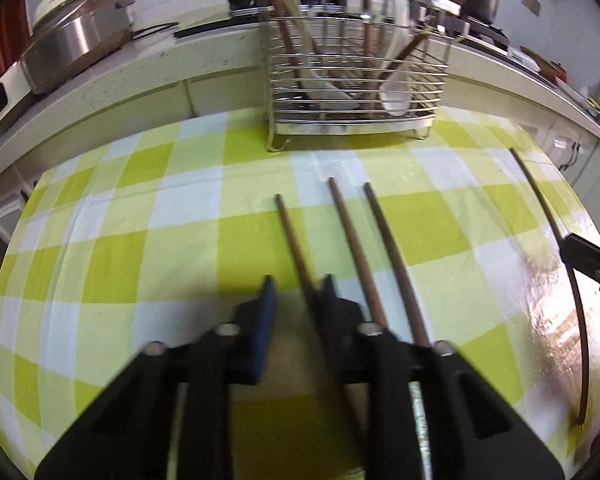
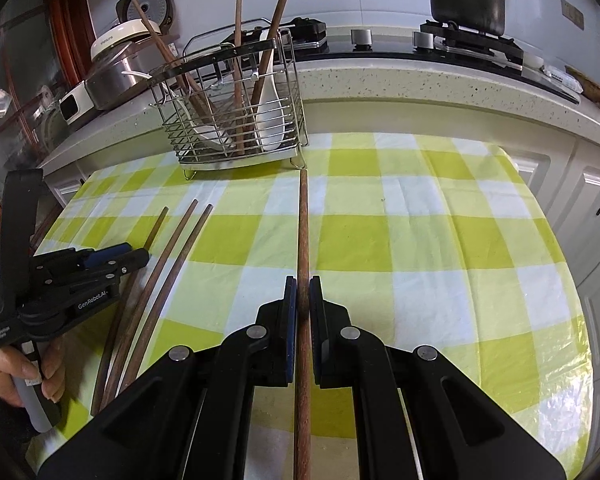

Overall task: Organize utensils
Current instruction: 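Lift both held chopsticks upright and carry them toward the wire rack, then drop the chopsticks into the wire rack and open both tools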

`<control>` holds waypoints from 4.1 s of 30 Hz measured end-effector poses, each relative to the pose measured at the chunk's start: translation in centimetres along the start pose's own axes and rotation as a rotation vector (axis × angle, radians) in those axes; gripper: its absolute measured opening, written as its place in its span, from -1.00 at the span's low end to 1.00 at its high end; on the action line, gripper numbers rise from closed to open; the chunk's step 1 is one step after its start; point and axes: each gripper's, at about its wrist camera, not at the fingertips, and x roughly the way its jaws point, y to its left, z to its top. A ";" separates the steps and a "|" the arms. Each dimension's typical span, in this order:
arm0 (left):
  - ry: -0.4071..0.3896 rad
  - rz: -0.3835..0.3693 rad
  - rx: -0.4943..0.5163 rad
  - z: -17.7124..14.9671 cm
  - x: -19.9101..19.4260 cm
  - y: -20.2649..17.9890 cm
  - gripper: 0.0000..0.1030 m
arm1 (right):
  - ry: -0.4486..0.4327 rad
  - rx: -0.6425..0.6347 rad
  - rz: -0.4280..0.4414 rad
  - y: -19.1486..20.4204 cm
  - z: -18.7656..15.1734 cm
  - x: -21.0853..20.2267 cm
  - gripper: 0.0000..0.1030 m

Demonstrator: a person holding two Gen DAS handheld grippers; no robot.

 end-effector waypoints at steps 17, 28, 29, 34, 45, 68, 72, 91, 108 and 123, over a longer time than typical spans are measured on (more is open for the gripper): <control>-0.165 -0.090 -0.035 -0.6 -7.3 1.8 -0.89 | -0.073 -0.024 0.038 2.1 0.8 -2.8 -0.87; -0.301 -0.104 -0.036 0.8 -14.4 2.8 -0.90 | -0.181 -0.067 0.053 4.8 4.3 -7.3 -0.87; -0.312 -0.106 -0.035 1.0 -15.0 2.8 -0.90 | -0.190 -0.072 0.054 5.0 4.6 -7.6 -0.87; -0.361 -0.113 -0.018 1.5 -17.2 2.3 -0.90 | -0.230 -0.103 0.057 6.5 5.9 -8.9 -0.87; -0.444 -0.072 0.040 5.5 -20.3 1.9 -0.91 | -0.300 -0.126 0.052 7.4 10.1 -10.8 -0.87; -0.564 -0.113 0.054 18.5 -24.6 1.4 -0.91 | -0.425 -0.145 0.050 7.6 21.8 -13.2 -0.87; -0.580 -0.113 0.056 20.7 -24.3 0.8 -0.91 | -0.420 -0.135 0.051 7.3 23.1 -12.1 -0.87; -0.516 -0.126 -0.021 23.2 -14.1 2.7 -0.91 | -0.424 -0.116 0.060 6.0 26.7 -7.4 -0.87; -0.416 -0.132 -0.038 20.1 -7.8 2.9 -0.86 | -0.272 -0.102 0.047 5.7 22.6 1.7 -0.74; -0.468 -0.065 -0.132 13.9 -12.3 6.0 0.38 | -0.336 -0.047 0.087 3.6 17.6 -4.7 -0.21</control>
